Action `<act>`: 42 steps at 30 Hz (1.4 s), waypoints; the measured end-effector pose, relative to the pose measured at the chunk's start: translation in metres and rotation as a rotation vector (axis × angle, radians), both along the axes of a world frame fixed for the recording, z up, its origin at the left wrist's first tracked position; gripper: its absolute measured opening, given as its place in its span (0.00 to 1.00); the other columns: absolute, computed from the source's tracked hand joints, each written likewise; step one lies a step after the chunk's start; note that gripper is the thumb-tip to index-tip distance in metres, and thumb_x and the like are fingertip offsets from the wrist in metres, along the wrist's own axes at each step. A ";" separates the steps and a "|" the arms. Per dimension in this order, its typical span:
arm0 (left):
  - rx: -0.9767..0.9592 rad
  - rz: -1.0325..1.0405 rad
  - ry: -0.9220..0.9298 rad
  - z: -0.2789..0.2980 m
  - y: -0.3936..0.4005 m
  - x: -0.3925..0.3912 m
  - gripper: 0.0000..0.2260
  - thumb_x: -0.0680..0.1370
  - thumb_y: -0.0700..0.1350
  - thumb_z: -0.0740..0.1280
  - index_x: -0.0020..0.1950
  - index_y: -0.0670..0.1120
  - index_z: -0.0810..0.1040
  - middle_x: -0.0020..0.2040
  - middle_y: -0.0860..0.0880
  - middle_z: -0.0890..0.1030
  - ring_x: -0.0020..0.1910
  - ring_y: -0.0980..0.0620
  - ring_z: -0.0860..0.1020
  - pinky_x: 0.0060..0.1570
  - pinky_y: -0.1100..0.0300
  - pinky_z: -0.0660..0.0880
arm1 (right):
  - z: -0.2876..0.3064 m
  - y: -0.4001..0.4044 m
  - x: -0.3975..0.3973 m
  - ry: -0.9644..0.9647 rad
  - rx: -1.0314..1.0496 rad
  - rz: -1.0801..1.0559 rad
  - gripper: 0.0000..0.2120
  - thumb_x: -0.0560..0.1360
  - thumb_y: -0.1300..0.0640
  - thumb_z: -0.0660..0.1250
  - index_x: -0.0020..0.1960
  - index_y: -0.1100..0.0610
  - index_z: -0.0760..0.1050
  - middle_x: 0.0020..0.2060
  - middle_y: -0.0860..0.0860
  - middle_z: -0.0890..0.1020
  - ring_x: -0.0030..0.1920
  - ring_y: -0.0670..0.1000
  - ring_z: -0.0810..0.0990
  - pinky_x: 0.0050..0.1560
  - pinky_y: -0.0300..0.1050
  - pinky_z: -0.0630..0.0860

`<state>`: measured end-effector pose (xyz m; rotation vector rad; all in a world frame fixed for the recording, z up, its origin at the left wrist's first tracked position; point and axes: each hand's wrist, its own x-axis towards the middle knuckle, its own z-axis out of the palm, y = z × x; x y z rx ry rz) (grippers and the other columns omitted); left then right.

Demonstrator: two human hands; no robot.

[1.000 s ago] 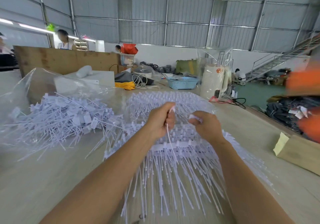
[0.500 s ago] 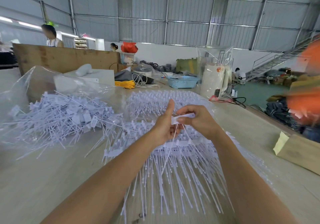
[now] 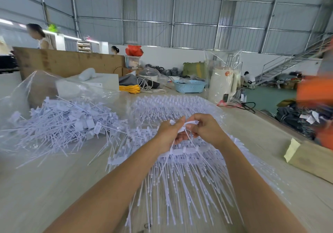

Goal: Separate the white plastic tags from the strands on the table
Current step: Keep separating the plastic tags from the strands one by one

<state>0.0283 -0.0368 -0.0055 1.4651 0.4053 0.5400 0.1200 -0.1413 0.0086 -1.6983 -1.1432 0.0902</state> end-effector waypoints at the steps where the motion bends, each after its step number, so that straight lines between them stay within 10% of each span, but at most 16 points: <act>1: -0.014 -0.008 0.003 0.000 0.001 0.000 0.14 0.80 0.50 0.64 0.40 0.41 0.78 0.27 0.47 0.79 0.23 0.54 0.76 0.24 0.66 0.69 | -0.001 0.001 0.000 -0.013 0.002 0.005 0.02 0.73 0.68 0.68 0.43 0.64 0.78 0.32 0.58 0.77 0.29 0.52 0.74 0.32 0.42 0.73; 11: -0.198 -0.241 0.232 0.017 0.001 -0.010 0.13 0.79 0.48 0.66 0.36 0.44 0.71 0.20 0.53 0.70 0.17 0.60 0.66 0.16 0.71 0.59 | -0.013 0.004 0.013 -0.260 0.072 -0.214 0.03 0.70 0.70 0.69 0.39 0.64 0.79 0.35 0.53 0.77 0.36 0.48 0.74 0.38 0.30 0.67; 19: -0.409 -0.181 0.021 0.026 0.009 -0.008 0.21 0.78 0.62 0.58 0.44 0.44 0.70 0.26 0.51 0.70 0.21 0.57 0.66 0.20 0.68 0.62 | 0.037 -0.031 0.011 0.763 0.674 0.171 0.03 0.74 0.65 0.63 0.47 0.62 0.75 0.36 0.52 0.75 0.27 0.41 0.72 0.22 0.29 0.67; 26: -0.413 -0.238 -0.091 0.029 -0.004 -0.008 0.27 0.77 0.67 0.54 0.51 0.42 0.72 0.34 0.47 0.69 0.29 0.53 0.68 0.27 0.63 0.67 | 0.038 0.006 -0.033 0.451 0.179 0.087 0.06 0.73 0.65 0.67 0.38 0.59 0.77 0.33 0.54 0.79 0.32 0.51 0.76 0.32 0.44 0.74; 32: -0.306 -0.373 -0.089 0.027 -0.017 -0.011 0.07 0.79 0.41 0.55 0.46 0.44 0.73 0.38 0.46 0.71 0.37 0.52 0.72 0.44 0.56 0.71 | 0.020 0.022 -0.035 0.625 0.277 -0.157 0.09 0.72 0.62 0.68 0.36 0.52 0.80 0.27 0.53 0.79 0.22 0.50 0.73 0.21 0.36 0.66; 37: -0.168 -0.338 -0.118 0.021 -0.018 -0.008 0.13 0.74 0.22 0.53 0.42 0.39 0.70 0.36 0.44 0.73 0.37 0.48 0.75 0.32 0.59 0.71 | 0.019 0.021 -0.031 0.718 0.325 -0.138 0.03 0.72 0.57 0.71 0.40 0.51 0.81 0.35 0.53 0.81 0.29 0.53 0.75 0.34 0.46 0.72; 42: -0.189 -0.209 -0.140 0.023 -0.020 -0.006 0.17 0.74 0.22 0.52 0.37 0.39 0.73 0.25 0.49 0.76 0.31 0.51 0.73 0.30 0.61 0.72 | 0.018 0.020 -0.029 0.692 0.354 -0.040 0.06 0.75 0.54 0.68 0.49 0.53 0.81 0.30 0.51 0.79 0.22 0.49 0.71 0.22 0.36 0.66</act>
